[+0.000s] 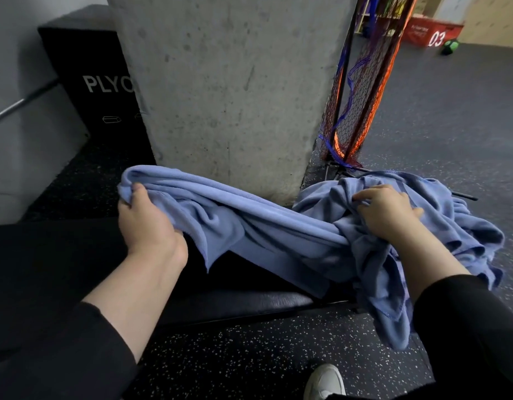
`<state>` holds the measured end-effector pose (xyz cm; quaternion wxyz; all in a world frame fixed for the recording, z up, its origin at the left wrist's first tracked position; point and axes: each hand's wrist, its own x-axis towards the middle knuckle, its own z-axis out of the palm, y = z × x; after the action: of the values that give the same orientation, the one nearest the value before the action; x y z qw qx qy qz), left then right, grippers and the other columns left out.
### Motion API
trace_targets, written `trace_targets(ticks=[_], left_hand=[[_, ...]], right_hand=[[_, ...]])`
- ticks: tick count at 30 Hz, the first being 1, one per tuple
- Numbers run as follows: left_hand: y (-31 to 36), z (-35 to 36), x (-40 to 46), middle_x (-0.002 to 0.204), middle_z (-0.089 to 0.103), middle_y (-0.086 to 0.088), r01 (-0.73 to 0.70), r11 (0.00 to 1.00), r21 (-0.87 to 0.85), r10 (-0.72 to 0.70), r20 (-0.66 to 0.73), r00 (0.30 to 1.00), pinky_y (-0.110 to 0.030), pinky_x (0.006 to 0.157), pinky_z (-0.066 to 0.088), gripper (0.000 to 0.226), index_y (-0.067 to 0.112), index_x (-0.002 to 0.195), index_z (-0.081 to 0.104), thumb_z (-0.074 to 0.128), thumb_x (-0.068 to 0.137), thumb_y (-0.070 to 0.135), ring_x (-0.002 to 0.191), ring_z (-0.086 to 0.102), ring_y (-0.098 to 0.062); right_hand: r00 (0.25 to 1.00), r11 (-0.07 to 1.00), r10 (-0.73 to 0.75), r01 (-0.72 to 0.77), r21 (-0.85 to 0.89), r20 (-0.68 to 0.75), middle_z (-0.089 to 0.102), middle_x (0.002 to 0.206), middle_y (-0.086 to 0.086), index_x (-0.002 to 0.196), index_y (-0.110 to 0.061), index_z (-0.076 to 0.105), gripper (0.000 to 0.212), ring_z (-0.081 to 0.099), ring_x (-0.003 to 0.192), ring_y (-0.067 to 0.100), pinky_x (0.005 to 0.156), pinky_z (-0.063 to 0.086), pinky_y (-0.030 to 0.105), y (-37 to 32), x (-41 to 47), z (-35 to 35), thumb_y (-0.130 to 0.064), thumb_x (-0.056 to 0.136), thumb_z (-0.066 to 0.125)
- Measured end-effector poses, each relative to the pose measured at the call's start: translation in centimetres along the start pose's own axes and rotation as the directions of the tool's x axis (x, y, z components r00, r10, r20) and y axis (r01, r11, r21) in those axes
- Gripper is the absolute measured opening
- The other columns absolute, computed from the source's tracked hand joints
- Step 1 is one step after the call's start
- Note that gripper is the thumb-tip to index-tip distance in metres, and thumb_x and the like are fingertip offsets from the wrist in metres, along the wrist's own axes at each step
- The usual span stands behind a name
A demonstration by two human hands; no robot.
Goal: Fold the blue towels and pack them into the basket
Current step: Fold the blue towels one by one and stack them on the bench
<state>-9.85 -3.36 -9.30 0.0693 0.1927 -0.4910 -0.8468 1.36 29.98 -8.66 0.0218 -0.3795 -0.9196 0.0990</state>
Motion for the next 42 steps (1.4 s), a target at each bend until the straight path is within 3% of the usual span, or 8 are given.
trace_targets(ticks=[9, 14, 19, 26, 30, 34, 39, 42], left_hand=[[0.0, -0.6, 1.5, 0.114, 0.071, -0.004, 0.011, 0.985, 0.174, -0.016, 0.032, 0.999, -0.044, 0.097, 0.056, 0.039, 0.018, 0.127, 0.062, 0.052, 0.100, 0.044, 0.101, 0.071, -0.022], [0.0, -0.5, 1.0, 0.110, 0.073, -0.007, 0.055, 0.988, 0.146, -0.070, 0.105, 0.992, -0.045, 0.096, 0.056, 0.031, 0.016, 0.119, 0.065, 0.054, 0.102, 0.039, 0.099, 0.073, -0.023], [1.2, -0.9, 0.3, 0.109, 0.075, -0.008, 0.107, 0.988, 0.114, -0.124, 0.151, 0.981, -0.043, 0.093, 0.059, 0.031, 0.012, 0.122, 0.065, 0.054, 0.104, 0.034, 0.096, 0.075, -0.021], [4.2, -3.8, 1.7, 0.113, 0.074, 0.002, -0.053, 0.975, 0.217, 0.018, 0.160, 0.987, -0.041, 0.096, 0.056, 0.035, 0.022, 0.126, 0.064, 0.050, 0.104, 0.044, 0.103, 0.072, -0.014], [5.5, -6.3, 3.0, 0.119, 0.067, 0.007, -0.255, 0.740, 0.622, 0.061, 0.315, 0.947, -0.034, 0.096, 0.052, 0.043, 0.023, 0.133, 0.059, 0.040, 0.105, 0.050, 0.107, 0.065, -0.010], [5.1, -9.1, 4.1, 0.096, 0.065, -0.002, -0.414, 0.217, 0.884, -0.056, 0.434, 0.899, -0.035, 0.074, 0.046, 0.043, 0.011, 0.104, 0.065, 0.037, 0.107, 0.043, 0.090, 0.061, -0.020], [5.9, -9.1, 3.2, 0.067, 0.035, 0.000, -0.471, 0.439, 0.765, -0.098, 0.562, 0.822, -0.022, 0.051, 0.025, 0.043, 0.012, 0.069, 0.041, 0.054, 0.103, 0.036, 0.059, 0.032, -0.008], [6.0, -7.9, 2.5, 0.077, 0.060, -0.011, -0.474, 0.527, 0.706, -0.159, 0.629, 0.761, -0.032, 0.067, 0.047, 0.049, -0.001, 0.089, 0.058, 0.051, 0.101, 0.045, 0.071, 0.048, -0.010]], right_hand=[[0.937, 0.954, -0.246, 0.278, 0.107, -0.248, 0.055, 0.129, 0.002, 0.119, -0.029, 0.068, 0.036, 0.048, 0.124, 0.031, 0.095, 0.040, 0.048, -4.6, -3.0, -1.6, -0.046, 0.087, 0.069], [0.767, 0.783, -0.622, 0.616, 0.088, 0.157, 0.067, 0.111, 0.002, 0.126, -0.019, 0.064, 0.056, 0.064, 0.105, 0.025, 0.081, 0.047, 0.032, -10.7, -7.2, 2.6, -0.054, 0.084, 0.071], [0.758, 0.812, -0.582, 0.566, 0.146, 0.294, 0.069, 0.097, 0.003, 0.095, -0.021, 0.058, 0.034, 0.064, 0.095, 0.030, 0.076, 0.050, 0.038, -13.3, -8.9, 7.9, -0.054, 0.088, 0.062], [0.866, 0.810, -0.500, 0.476, 0.342, -0.021, 0.053, 0.064, 0.000, 0.066, -0.020, 0.048, 0.027, 0.051, 0.072, 0.030, 0.063, 0.031, 0.033, -16.8, -8.0, 5.0, -0.025, 0.091, 0.056], [0.868, 0.833, -0.496, 0.478, 0.277, -0.006, 0.062, 0.077, 0.009, 0.082, -0.015, 0.063, 0.007, 0.056, 0.078, 0.033, 0.064, 0.036, 0.033, -17.9, -7.0, 3.9, -0.018, 0.087, 0.059], [0.718, 0.834, -0.459, 0.551, -0.024, 0.524, 0.066, 0.104, 0.004, 0.110, -0.022, 0.066, 0.030, 0.066, 0.090, 0.028, 0.075, 0.052, 0.034, -18.2, -7.7, 4.5, -0.037, 0.084, 0.070], [0.674, 0.656, -0.726, 0.618, 0.434, 0.137, 0.056, 0.124, -0.011, 0.134, -0.031, 0.055, 0.060, 0.057, 0.115, 0.010, 0.099, 0.046, 0.032, -20.8, -10.4, 5.1, -0.058, 0.083, 0.069], [0.631, 0.524, -0.766, 0.507, 0.684, 0.120, 0.059, 0.131, -0.021, 0.141, -0.039, 0.050, 0.057, 0.051, 0.125, -0.005, 0.103, 0.042, 0.023, -22.3, -12.3, 4.8, -0.054, 0.089, 0.066]])
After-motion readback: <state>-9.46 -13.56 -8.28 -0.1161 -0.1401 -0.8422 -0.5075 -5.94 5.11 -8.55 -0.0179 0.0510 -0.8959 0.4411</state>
